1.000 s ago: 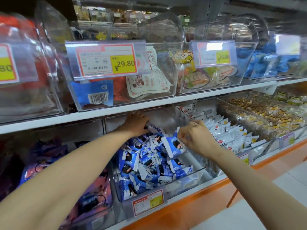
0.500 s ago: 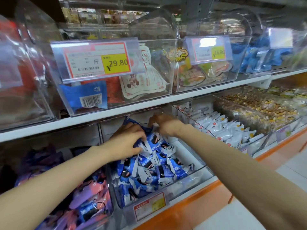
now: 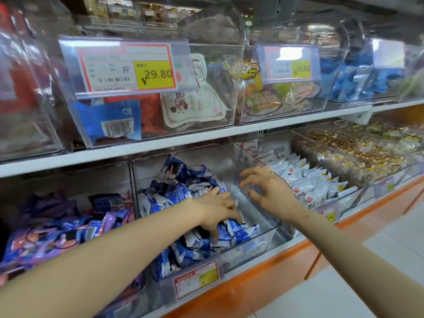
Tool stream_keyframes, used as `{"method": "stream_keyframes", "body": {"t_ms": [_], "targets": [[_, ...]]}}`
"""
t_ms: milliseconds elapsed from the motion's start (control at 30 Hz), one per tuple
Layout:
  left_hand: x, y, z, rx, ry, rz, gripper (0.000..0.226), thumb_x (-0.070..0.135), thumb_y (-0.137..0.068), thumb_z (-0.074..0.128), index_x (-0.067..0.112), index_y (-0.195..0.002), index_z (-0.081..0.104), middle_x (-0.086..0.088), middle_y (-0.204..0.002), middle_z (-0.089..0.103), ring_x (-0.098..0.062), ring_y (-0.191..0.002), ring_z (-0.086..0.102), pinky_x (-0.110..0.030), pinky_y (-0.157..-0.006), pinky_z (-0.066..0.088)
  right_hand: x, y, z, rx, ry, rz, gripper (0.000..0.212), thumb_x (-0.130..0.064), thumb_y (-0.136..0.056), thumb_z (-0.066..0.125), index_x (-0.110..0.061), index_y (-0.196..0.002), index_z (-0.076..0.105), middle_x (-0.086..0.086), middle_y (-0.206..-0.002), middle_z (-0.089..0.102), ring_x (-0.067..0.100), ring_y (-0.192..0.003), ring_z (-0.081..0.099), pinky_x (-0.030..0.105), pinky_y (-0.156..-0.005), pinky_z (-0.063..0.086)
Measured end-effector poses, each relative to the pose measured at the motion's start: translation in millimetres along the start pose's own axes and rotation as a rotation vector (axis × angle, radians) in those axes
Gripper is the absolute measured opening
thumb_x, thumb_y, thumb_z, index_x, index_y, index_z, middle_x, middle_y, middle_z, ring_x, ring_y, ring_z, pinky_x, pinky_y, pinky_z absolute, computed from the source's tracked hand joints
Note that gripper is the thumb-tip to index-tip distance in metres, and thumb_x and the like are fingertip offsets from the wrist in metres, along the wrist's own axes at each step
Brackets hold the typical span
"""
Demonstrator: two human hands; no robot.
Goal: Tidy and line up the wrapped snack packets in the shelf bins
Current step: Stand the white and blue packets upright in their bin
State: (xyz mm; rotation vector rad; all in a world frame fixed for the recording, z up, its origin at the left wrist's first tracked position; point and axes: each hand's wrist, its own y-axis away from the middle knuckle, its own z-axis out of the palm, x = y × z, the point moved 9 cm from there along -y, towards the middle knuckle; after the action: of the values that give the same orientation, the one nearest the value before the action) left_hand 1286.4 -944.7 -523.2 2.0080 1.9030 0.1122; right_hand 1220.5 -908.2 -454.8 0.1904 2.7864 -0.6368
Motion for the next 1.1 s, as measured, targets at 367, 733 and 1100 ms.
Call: {"method": "stream_keyframes", "body": {"t_ms": [367,733,1100], "targets": [[-51,4,-19,0.153,0.162,-0.186,0.048,0.030,-0.086,0.061,0.028,-0.131,0.046,0.004,-0.130,0.045,-0.021,-0.126,0.029,-0.044,-0.110,0.012,3,3,3,-0.011,-0.012,-0.025,0.016,-0.008,-0.085,0.063,-0.016,-0.096,0.070,-0.003,-0.128,0.055,0.018,-0.114,0.050,0.023,-0.093,0.034],[-11,40,-11,0.089,0.232,-0.004,0.077,0.047,-0.070,0.076,0.036,-0.134,0.035,0.006,-0.135,0.030,-0.016,-0.120,0.024,-0.032,-0.102,0.022,4,4,7,-0.017,0.032,-0.040,0.016,-0.007,-0.083,0.064,-0.017,-0.094,0.071,-0.003,-0.130,0.054,0.018,-0.113,0.051,0.024,-0.089,0.037],[14,20,-2,0.185,0.169,0.118,0.049,0.034,-0.079,0.069,0.021,-0.122,0.050,-0.001,-0.127,0.040,-0.015,-0.112,0.030,-0.023,-0.082,0.018,3,2,5,0.055,0.007,-0.051,0.019,-0.002,-0.080,0.065,-0.016,-0.089,0.072,-0.002,-0.121,0.059,0.003,-0.105,0.038,0.026,-0.081,0.037]]}}
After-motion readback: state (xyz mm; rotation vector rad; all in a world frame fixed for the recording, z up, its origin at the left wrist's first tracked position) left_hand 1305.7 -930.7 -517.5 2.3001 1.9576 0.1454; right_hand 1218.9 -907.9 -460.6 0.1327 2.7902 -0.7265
